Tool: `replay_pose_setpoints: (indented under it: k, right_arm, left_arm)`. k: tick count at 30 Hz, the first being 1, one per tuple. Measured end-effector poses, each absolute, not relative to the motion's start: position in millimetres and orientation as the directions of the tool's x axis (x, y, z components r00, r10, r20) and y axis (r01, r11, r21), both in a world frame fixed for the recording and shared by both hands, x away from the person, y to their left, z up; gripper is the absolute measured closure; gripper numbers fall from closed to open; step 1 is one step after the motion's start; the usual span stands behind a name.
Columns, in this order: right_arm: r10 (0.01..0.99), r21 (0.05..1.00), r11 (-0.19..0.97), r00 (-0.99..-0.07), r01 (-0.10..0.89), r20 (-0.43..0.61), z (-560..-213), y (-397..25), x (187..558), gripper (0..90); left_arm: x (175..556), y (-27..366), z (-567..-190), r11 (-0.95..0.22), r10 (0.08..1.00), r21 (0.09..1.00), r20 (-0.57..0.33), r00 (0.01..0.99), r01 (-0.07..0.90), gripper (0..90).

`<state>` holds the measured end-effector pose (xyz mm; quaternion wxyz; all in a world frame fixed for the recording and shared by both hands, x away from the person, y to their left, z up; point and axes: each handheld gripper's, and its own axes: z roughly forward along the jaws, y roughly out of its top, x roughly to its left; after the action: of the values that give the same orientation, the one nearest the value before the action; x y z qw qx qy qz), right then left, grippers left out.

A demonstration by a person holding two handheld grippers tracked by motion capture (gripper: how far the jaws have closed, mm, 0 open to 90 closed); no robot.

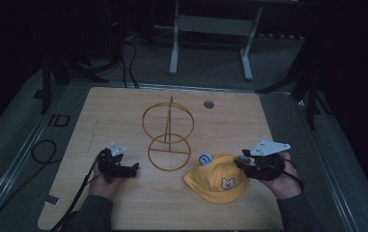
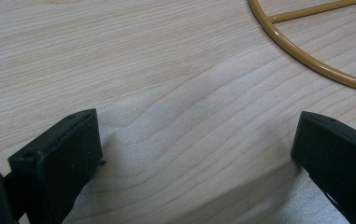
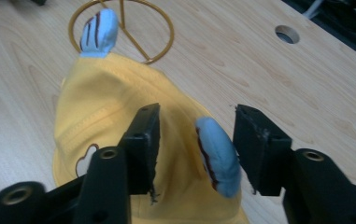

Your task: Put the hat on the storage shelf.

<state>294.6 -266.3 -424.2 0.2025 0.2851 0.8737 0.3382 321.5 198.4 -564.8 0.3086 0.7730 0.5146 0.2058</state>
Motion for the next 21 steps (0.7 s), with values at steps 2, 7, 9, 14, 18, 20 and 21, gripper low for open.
replay_pose_setpoints:
  k: [2, 7, 9, 14, 18, 20, 21]
  right_arm:
    - [0.618, 0.694, 0.625, -0.769, 0.356, -0.163, -421, -264, 297, 46.9]
    - [0.584, 0.668, 0.659, -0.795, 0.346, -0.164, -416, -258, 303, 43.1]
    - [0.569, 0.655, 0.675, -0.805, 0.339, -0.17, -414, -255, 304, 41.3]
    - [0.537, 0.625, 0.706, -0.827, 0.334, -0.165, -409, -250, 311, 37.2]
    - [0.508, 0.587, 0.738, -0.846, 0.333, -0.159, -407, -244, 314, 31.9]
    - [0.48, 0.564, 0.763, -0.861, 0.316, -0.168, -405, -239, 315, 30.9]
    - [0.474, 0.548, 0.775, -0.863, 0.315, -0.175, -405, -236, 316, 30.6]
  left_arm:
    - [322, 198, -565, -0.28, 0.923, 0.689, 0.001, 0.386, 0.669, 1.9]
    - [322, 198, -565, -0.28, 0.923, 0.689, 0.001, 0.385, 0.669, 1.9]
    - [321, 198, -565, -0.279, 0.923, 0.689, 0.001, 0.385, 0.669, 2.0]
    - [321, 198, -565, -0.279, 0.923, 0.689, 0.001, 0.384, 0.669, 2.0]
    - [321, 198, -565, -0.279, 0.923, 0.689, 0.001, 0.384, 0.669, 2.0]
    - [321, 198, -565, -0.279, 0.923, 0.689, 0.001, 0.384, 0.669, 2.0]
    - [321, 198, -565, -0.279, 0.923, 0.689, 0.001, 0.384, 0.669, 2.0]
